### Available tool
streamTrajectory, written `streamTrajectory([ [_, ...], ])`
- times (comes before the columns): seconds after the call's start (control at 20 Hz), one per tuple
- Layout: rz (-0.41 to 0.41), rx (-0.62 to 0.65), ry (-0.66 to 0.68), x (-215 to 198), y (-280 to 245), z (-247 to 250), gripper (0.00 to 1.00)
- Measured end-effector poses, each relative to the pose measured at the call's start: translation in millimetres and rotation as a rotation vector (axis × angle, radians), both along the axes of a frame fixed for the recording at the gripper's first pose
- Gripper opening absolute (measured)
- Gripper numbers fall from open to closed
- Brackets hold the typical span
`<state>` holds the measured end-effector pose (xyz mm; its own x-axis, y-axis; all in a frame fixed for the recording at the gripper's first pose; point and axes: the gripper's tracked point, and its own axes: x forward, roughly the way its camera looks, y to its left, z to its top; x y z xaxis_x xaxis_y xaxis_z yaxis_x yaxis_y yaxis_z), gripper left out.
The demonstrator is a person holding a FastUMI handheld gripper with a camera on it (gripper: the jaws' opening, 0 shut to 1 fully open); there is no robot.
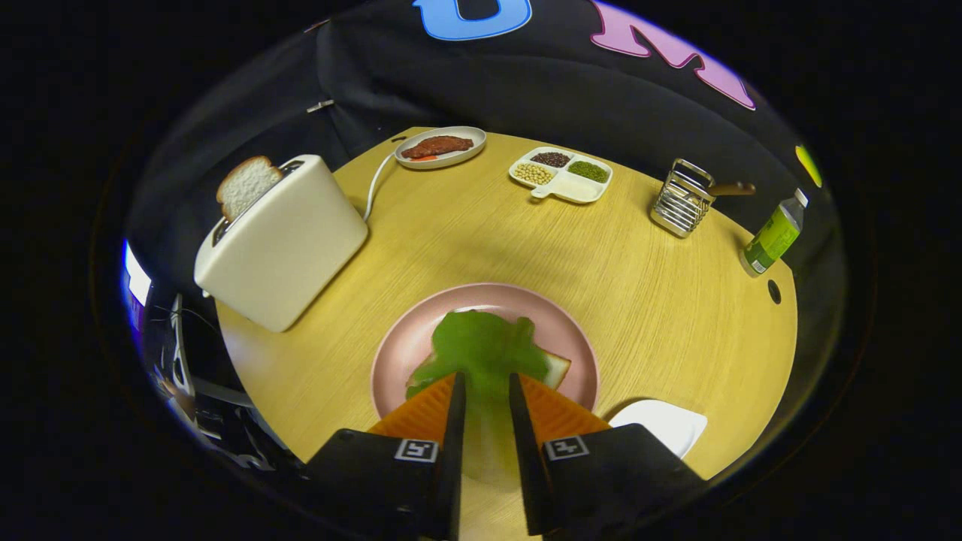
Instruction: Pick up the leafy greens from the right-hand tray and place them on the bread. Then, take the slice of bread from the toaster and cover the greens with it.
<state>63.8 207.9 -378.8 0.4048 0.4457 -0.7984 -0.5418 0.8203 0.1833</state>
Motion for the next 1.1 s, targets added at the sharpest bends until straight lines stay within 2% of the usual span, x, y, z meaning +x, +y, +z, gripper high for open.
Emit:
streamTrajectory([
  [0.05, 0.001, 0.000, 0.002, -0.3, 1.4, -1.0, 0.53],
  [0.15, 0.008, -0.003, -0.013, 0.4, 1.1, 0.2, 0.80],
  [0.35, -0.011, 0.010, -0.060, 6.1, -5.2, 14.8, 0.95],
  [0.45, -0.029, 0.048, -0.083, 6.5, -5.8, 31.8, 0.98],
  [0.8, -0.045, 0.232, -0.214, -7.4, 1.4, 122.3, 0.98],
  [0.95, -0.016, 0.314, -0.277, -22.3, 18.8, 166.7, 0.98],
  [1.1, 0.050, 0.404, -0.338, -47.8, 51.8, 216.9, 0.98],
])
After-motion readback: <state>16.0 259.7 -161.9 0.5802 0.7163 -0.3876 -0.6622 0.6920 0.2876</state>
